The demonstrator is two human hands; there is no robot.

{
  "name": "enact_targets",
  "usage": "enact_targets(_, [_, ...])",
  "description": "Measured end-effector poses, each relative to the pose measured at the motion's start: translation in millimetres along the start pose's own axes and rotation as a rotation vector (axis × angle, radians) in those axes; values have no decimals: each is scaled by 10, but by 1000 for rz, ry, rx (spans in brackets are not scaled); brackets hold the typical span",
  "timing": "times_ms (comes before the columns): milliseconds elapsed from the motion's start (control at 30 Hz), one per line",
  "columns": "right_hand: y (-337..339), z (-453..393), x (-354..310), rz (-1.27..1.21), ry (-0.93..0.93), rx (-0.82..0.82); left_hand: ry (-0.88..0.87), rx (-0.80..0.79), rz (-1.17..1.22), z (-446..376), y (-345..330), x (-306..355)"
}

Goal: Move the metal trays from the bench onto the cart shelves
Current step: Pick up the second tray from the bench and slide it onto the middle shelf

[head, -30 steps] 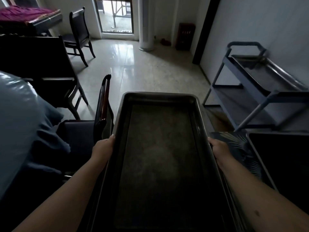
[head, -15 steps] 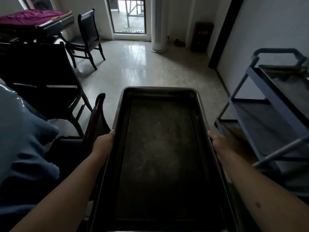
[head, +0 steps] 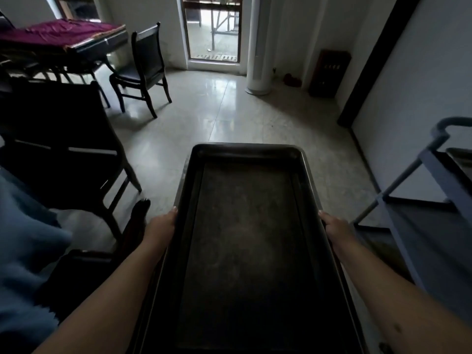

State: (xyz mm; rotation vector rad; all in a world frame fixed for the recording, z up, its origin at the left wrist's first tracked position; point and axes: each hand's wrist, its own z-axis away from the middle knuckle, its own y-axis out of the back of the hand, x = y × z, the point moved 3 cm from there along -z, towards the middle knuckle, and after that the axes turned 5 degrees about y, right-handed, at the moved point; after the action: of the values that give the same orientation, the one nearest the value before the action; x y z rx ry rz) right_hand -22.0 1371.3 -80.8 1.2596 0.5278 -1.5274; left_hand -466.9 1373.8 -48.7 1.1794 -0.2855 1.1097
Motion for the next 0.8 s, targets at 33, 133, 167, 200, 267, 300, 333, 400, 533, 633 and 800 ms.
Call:
enact_targets(33, [-46, -162, -119, -7, 6, 20, -51, -22, 9, -230, -12, 174])
enact_targets(133, [-181, -570, -471, -6, 29, 71, -108, -19, -2, -774, 7, 676])
enact_targets(167, [-218, -663, -564, -2, 37, 82, -121, -35, -11, -952, 0, 821])
enact_targets(200, [-246, -765, -641, -2, 39, 94, -114, -57, -45, -1110, -16, 967])
enact_targets(267, [-279, -993, -746, -7, 38, 119, -104, -85, -81, -1378, -85, 1211])
enact_targets(300, [-286, -1127, -781, 2, 40, 134, -129, -106, -126, -1513, -142, 1331])
enact_targets(333, [-286, -1257, -807, 15, 37, 148, -141, -115, -167, -1621, -200, 1462])
enact_targets(400, [-274, -1528, -866, 11, 28, 166, -147, -146, -190, -1842, -341, 1717])
enact_targets(533, [-224, -2167, -1061, -40, 11, 200, -168, -120, -127, -2334, -683, 2272])
enact_targets(633, [-160, -2677, -1266, -78, 17, 228, -175, -128, -86, -2693, -922, 2770])
enact_targets(800, [26, -3285, -1556, -81, 8, 259, -134, -149, 33, -3144, -1247, 3474])
